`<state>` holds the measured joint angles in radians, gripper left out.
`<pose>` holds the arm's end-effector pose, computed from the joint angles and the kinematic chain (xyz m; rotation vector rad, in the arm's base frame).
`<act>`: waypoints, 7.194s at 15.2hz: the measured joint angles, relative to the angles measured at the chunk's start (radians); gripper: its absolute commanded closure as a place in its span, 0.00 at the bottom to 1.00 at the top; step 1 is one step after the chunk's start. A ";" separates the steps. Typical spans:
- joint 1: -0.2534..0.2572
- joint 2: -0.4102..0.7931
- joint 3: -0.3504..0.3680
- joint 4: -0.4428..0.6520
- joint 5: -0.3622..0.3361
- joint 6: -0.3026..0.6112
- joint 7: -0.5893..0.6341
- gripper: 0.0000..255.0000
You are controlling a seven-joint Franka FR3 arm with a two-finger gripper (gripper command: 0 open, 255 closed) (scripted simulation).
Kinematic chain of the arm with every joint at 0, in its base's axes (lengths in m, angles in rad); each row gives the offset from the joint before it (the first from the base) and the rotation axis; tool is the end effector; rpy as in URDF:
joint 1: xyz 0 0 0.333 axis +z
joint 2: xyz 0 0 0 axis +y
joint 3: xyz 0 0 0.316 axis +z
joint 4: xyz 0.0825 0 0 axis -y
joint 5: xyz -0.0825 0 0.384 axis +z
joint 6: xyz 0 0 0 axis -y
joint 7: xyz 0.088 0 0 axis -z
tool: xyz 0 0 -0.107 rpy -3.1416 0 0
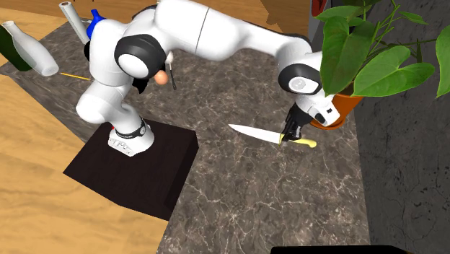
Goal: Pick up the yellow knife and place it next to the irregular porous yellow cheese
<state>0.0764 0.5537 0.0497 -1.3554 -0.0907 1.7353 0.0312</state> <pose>0.6905 0.0726 0.3887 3.0514 0.1716 -0.2569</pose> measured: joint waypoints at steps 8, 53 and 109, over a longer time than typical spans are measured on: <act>0.001 -0.014 0.000 0.086 0.002 -0.100 -0.007 1.00; 0.323 -0.659 0.279 -0.613 0.170 -0.045 0.562 1.00; 0.916 -0.040 0.637 -0.189 -0.066 0.140 1.533 1.00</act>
<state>0.9920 0.5139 0.6864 -1.5449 -0.1563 1.8749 1.5645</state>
